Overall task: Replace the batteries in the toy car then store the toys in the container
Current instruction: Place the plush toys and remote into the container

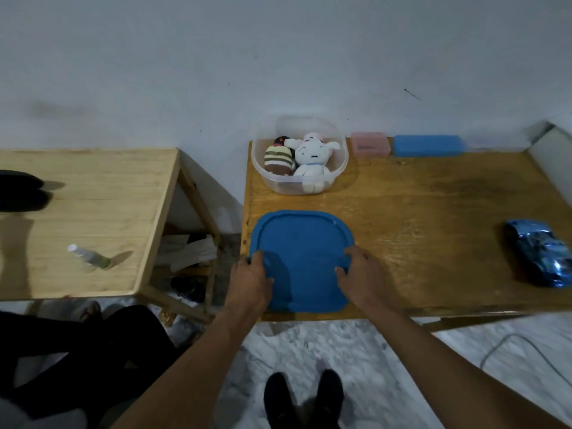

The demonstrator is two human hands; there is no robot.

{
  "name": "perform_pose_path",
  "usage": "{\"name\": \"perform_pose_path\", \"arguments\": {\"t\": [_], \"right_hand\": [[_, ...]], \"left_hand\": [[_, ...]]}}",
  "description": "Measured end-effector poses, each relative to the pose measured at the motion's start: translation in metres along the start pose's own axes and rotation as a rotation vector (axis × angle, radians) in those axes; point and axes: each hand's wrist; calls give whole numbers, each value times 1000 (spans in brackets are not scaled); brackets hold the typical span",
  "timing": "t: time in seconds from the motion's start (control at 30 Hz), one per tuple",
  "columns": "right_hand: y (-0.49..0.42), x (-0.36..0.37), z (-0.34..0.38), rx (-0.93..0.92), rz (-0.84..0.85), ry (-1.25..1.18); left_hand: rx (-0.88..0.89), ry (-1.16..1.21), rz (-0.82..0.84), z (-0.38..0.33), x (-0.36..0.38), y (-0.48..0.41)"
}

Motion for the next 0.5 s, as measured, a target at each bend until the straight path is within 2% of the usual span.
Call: {"name": "perform_pose_path", "arguments": {"t": [0.23,0.5], "right_hand": [[7,-12,8,7,-140,-101],[-6,-46,53,-156,-268,-91]], "left_hand": [[5,104,-66,4,-17,4],[48,145,-214,-5,-81,-7]]}}
Point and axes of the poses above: each hand's wrist, its own y-axis away from the middle knuckle, its own x-axis out of the palm, z = x × y, and after that the axes turned 12 degrees about -y, right-handed
